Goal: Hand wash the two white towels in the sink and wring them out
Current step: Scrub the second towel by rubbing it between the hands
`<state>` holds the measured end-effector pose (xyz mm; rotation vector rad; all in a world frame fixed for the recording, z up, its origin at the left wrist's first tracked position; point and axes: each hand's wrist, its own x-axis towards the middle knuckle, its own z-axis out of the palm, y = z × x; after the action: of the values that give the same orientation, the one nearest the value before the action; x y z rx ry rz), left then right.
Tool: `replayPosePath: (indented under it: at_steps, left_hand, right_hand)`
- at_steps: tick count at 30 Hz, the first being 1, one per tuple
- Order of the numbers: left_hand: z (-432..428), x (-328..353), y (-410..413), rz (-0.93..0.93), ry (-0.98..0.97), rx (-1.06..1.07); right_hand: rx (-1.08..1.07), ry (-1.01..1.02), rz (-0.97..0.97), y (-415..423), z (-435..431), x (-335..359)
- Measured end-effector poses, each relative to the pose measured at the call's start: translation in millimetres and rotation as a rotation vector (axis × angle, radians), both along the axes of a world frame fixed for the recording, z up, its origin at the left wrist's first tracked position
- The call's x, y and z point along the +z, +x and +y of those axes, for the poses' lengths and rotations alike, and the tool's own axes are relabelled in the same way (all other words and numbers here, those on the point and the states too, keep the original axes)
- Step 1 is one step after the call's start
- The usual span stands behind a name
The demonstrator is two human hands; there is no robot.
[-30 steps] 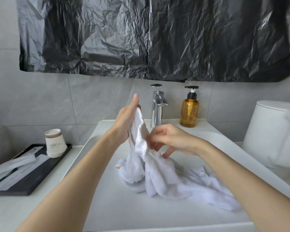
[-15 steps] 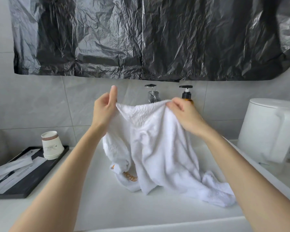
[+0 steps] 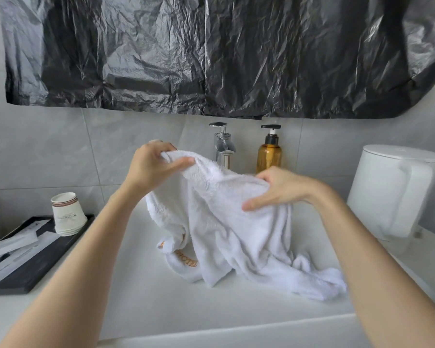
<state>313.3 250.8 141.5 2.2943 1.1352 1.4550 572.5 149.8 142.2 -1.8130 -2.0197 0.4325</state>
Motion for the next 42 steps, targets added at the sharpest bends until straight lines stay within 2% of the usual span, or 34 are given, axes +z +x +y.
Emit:
replayPosePath:
  at_steps: [1, 3, 5, 7, 9, 11, 14, 16, 18, 19, 21, 22, 23, 27, 31, 33, 36, 39, 41, 42]
  left_hand:
    - [2, 0, -2, -0.016, -0.002, 0.021]
    - [4, 2, -6, -0.068, 0.001, 0.067]
    - [6, 2, -12, -0.12, -0.027, 0.076]
    - [9, 1, -14, -0.177, -0.132, 0.039]
    - [4, 1, -10, -0.234, -0.257, -0.053]
    - [-3, 0, -1, -0.212, -0.358, -0.147]
    - [-11, -3, 15, -0.107, -0.472, -0.291]
    - [-14, -11, 25, -0.139, -0.569, -0.386]
    - [-20, -16, 35, -0.228, -0.704, -0.438]
    - [-21, -16, 38, -0.279, -0.733, -0.427]
    - [-20, -10, 37, -0.442, -0.712, -0.301]
    - [-16, -6, 32, -0.547, -0.697, -0.213]
    - [-13, -2, 26, -0.657, -0.685, -0.139]
    - [-4, 5, 8, -0.894, -0.666, -0.054]
    - [3, 3, -1, -0.999, -0.676, 0.017]
    - [7, 1, -7, -1.038, -0.673, 0.028]
    - [9, -2, -9, -1.025, -0.673, 0.023]
    - [6, 0, 2, -0.976, -0.687, -0.011]
    - [-2, 1, 19, -0.969, -0.697, -0.058]
    - [-7, 0, 30, -0.937, -0.705, -0.08]
  right_hand:
    - [-0.026, -0.091, -0.053, 3, 0, -2]
    - [-0.034, -0.135, -0.02, 9, 2, -4]
    - [-0.042, -0.076, 0.219, 16, 3, -2]
    - [-0.06, 0.03, 0.564, 15, -1, 5]
    - [-0.063, 0.162, 0.878, 13, -2, 14]
    - [-0.026, 0.279, 1.13, 8, -3, 22]
    - [-0.055, 0.352, 1.416, 0, -8, 30]
    - [-0.121, 0.403, 1.499, 5, -6, 31]
    - [-0.211, 0.45, 1.44, 9, -2, 27]
    - [-0.305, 0.505, 1.285, 13, 2, 23]
    - [-0.467, 0.58, 0.779, 16, 5, 15]
    - [-0.489, 0.568, 0.562, 17, 4, 12]
    - [-0.471, 0.518, 0.443, 17, 4, 8]
    - [-0.338, 0.239, 0.364, 16, 3, 2]
    - [-0.269, -0.057, 0.119, 26, 2, -4]
    - [-0.176, -0.074, 0.244, 29, 5, -9]
    - [-0.115, 0.09, 0.735, 18, 6, -3]
    - [-0.096, 0.248, 1.078, 6, 3, 8]
    - [-0.103, 0.304, 1.16, -11, 3, 11]
    - [-0.112, 0.347, 1.123, -25, 6, 9]
